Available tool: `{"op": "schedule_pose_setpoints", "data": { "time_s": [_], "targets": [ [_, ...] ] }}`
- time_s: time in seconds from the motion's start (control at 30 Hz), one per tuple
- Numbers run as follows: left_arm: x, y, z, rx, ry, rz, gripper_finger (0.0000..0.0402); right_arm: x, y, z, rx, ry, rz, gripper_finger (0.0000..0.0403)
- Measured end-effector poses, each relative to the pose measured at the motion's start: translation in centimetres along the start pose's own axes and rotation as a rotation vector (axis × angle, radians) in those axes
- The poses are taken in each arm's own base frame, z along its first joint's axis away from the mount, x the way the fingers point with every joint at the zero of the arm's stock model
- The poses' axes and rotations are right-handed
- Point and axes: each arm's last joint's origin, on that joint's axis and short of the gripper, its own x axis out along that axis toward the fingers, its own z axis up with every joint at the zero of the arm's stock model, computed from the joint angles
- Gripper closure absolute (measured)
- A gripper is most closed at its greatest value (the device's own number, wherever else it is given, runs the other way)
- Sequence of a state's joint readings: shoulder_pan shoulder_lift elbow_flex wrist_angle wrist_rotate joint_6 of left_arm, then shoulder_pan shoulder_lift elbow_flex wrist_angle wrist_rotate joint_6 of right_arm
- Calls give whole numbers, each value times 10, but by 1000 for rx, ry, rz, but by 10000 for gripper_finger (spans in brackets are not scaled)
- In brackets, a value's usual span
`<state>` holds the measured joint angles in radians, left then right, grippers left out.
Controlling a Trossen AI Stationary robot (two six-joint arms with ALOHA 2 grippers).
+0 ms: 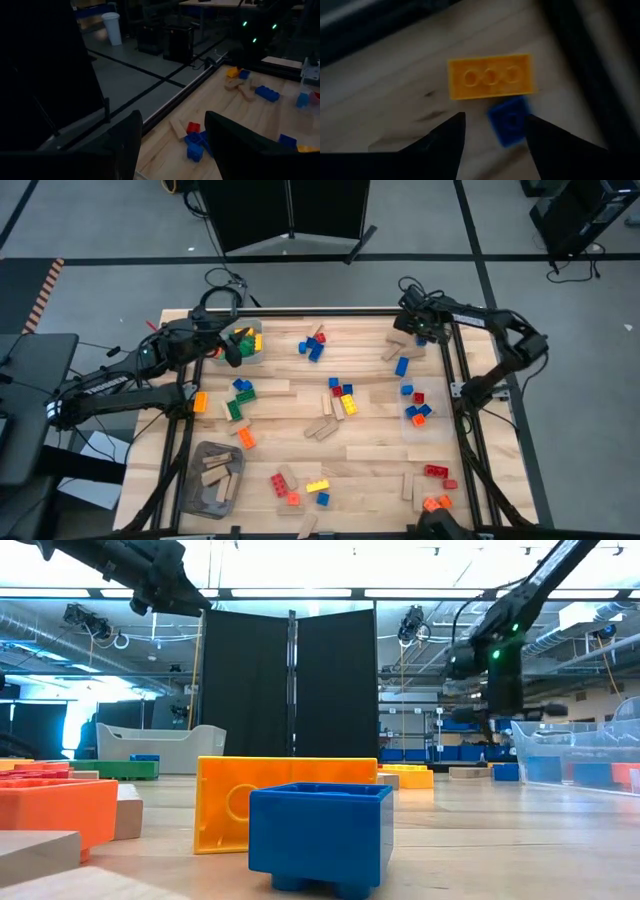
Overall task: Sort blocks by size
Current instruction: Put the small blue game piece into the transparent bin
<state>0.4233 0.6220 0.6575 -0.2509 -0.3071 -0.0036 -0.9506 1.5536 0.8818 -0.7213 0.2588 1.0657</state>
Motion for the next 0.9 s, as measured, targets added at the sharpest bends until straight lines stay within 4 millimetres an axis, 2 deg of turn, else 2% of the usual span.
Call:
{"op": "schedule_pose_setpoints", "data": {
  "time_s": [0.1,0.3,0.63,0.9],
  "targets": [
    [0,0,1,-3,-10,0,178,16,7,-2,12,18,-19,199],
    [0,0,2,-6,-17,0,178,23,11,-9,-24,18,-68,221],
    [0,0,2,-8,-22,6,178,-4,20,-31,-108,126,113,226],
    [0,3,2,-9,-23,87,178,-23,20,-35,-139,-4,140,226]
  ]
}}
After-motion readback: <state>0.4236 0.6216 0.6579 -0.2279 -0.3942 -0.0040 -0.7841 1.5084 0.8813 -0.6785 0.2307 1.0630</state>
